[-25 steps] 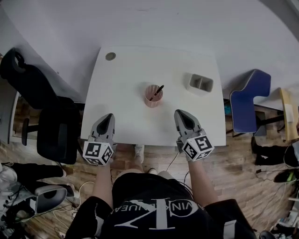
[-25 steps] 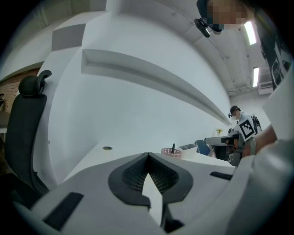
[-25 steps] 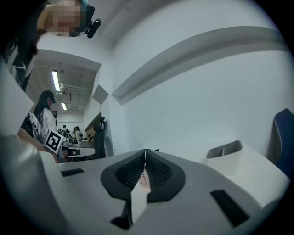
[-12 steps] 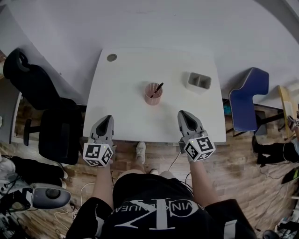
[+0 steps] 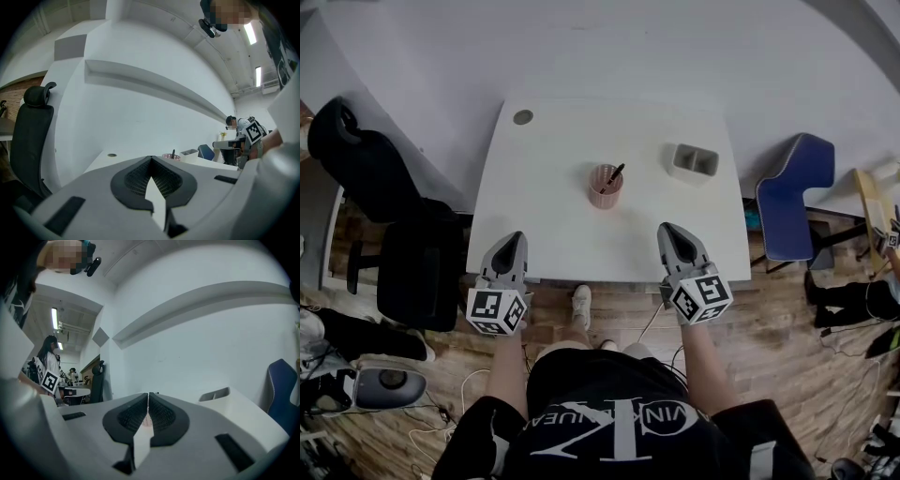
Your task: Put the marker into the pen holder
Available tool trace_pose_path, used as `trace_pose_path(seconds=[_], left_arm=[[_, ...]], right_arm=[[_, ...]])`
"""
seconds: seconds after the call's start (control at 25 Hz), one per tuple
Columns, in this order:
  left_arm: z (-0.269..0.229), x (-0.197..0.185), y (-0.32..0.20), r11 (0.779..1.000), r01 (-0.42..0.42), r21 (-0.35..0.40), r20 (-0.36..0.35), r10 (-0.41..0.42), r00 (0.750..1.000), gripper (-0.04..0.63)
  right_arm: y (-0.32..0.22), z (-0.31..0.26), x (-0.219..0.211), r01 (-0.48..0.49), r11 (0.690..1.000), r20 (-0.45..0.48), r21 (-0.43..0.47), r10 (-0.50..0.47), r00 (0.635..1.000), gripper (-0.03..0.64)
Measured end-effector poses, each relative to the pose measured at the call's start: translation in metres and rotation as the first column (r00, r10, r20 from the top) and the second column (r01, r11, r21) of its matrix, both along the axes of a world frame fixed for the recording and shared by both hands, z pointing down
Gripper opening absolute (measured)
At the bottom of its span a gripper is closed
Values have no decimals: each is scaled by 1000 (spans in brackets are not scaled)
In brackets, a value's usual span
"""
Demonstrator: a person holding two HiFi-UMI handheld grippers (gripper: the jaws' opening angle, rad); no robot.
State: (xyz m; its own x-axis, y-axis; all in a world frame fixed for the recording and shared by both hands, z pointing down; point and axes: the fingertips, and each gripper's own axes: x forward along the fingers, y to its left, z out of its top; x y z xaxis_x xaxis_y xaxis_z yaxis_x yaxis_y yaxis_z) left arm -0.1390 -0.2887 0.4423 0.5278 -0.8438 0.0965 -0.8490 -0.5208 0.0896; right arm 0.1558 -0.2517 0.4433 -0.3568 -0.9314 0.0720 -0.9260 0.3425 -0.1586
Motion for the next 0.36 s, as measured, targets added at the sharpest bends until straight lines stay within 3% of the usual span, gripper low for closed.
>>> trace_pose_path(seconds=[0.36], left_arm=[[-4,-4,6,1000,12,5,-5,-12,1000,14]], right_arm=[[7,-2,-1,-7,1000,1,-7,7,1000,28]])
